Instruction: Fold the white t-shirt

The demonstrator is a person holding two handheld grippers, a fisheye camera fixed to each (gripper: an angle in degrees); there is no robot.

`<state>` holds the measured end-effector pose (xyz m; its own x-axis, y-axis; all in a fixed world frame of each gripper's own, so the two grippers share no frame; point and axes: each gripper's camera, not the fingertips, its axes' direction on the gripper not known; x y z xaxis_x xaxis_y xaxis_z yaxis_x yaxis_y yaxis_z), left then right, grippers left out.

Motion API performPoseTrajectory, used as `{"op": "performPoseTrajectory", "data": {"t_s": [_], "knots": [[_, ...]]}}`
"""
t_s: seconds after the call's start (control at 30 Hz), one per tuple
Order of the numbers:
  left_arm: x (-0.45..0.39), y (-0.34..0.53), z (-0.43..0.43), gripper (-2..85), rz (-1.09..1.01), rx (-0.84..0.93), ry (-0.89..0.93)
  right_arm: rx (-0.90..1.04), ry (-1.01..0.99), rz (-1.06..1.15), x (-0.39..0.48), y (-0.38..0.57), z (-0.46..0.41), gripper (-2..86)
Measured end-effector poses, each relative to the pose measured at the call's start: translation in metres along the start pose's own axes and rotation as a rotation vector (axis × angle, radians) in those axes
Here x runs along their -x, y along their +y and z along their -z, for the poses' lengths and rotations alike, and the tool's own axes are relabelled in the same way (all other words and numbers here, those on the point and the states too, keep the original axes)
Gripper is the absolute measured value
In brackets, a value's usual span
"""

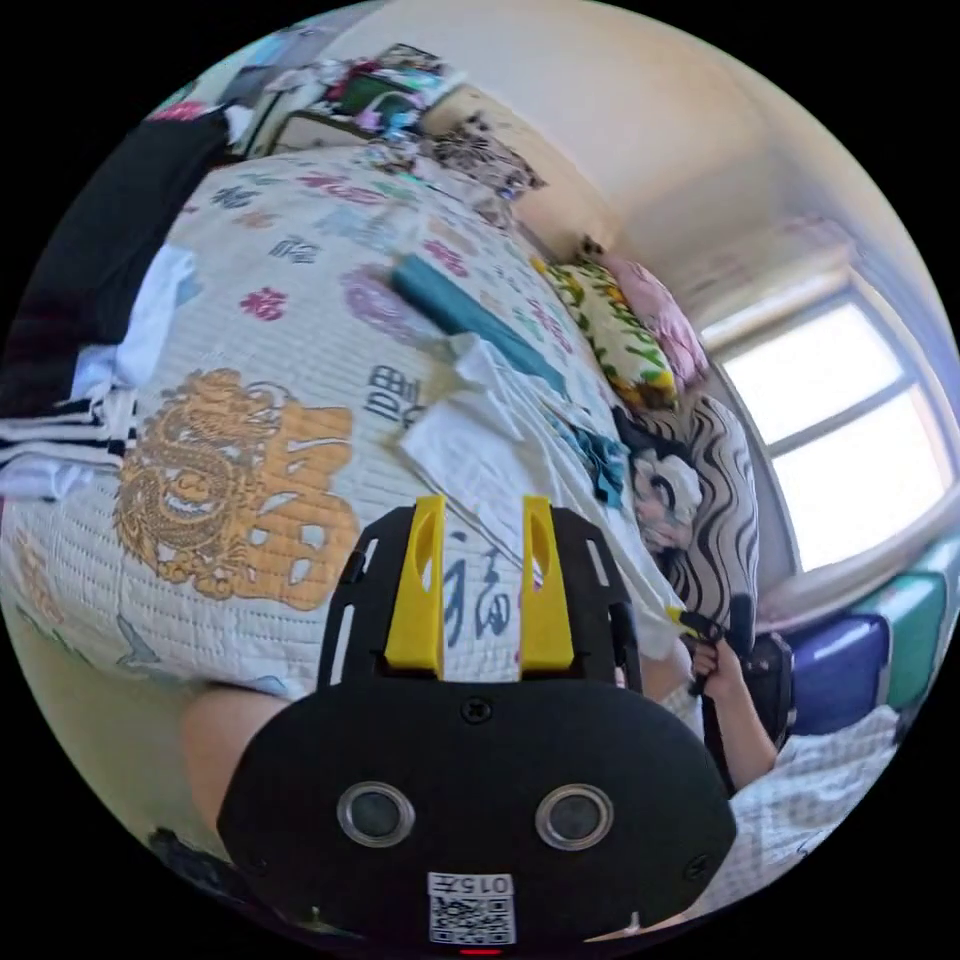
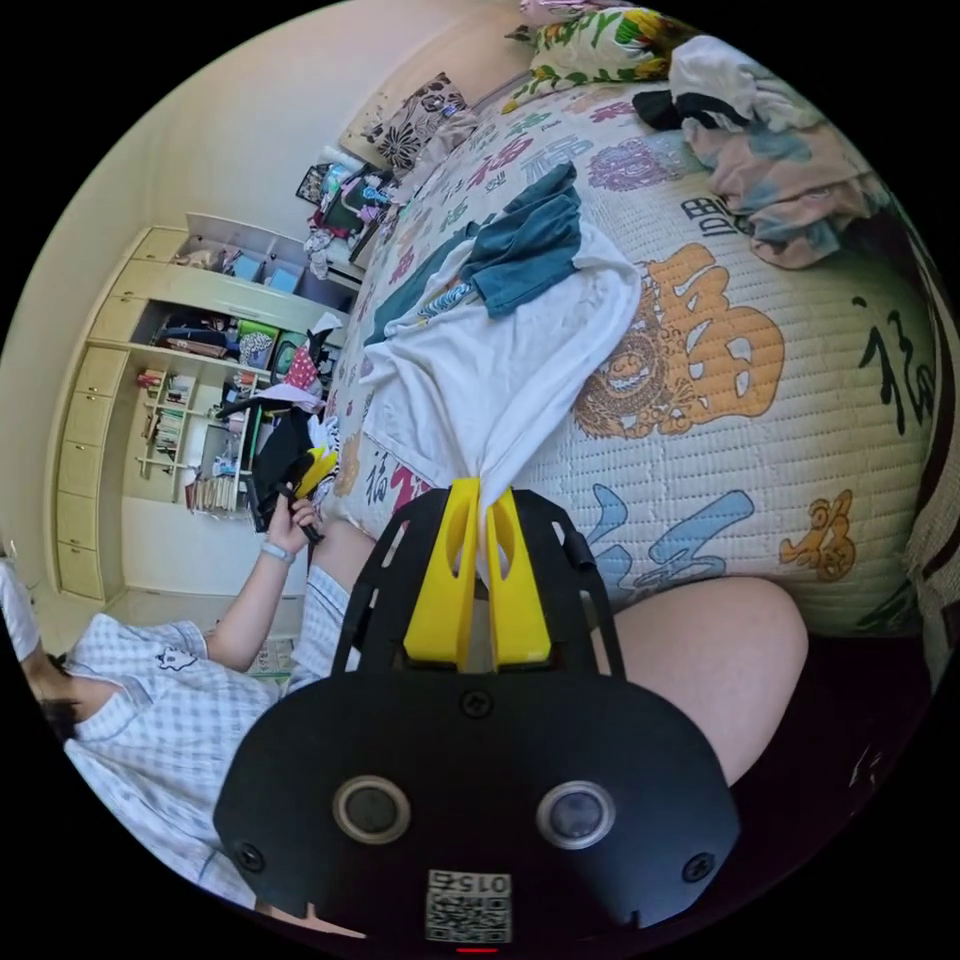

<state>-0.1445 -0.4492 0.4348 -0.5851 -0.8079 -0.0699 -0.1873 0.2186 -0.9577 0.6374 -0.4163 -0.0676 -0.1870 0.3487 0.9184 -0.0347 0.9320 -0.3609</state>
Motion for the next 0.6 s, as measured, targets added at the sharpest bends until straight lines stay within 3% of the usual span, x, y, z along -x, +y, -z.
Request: {"op": "performPoseTrajectory", "data": {"t_s": [0.17,0.27,0.33,0.4,0.6], "knots": [[0.074,-0.051,-0.057,11.6,0.178,0.022,-0.054,0.018,0.025,-0.032,0.007,-0.021,0.023,-0.4],[0.111,-0.061,-0.079,5.5,0.296,0.046,-0.148,0.046,0.043,-0.046,0.014,-0.038,0.037,-0.4],[0.119,-0.064,-0.085,1.8,0.229,0.071,-0.195,0.061,0.053,-0.037,0.024,-0.052,0.050,-0.4],[0.136,-0.069,-0.090,0.3,0.146,0.211,-0.019,0.079,0.072,-0.019,0.032,-0.060,0.059,-0.4],[0.144,-0.005,0.002,-0.3,-0.134,0.174,0.006,0.199,0.169,0.048,0.060,-0.076,0.083,-0.3]]}}
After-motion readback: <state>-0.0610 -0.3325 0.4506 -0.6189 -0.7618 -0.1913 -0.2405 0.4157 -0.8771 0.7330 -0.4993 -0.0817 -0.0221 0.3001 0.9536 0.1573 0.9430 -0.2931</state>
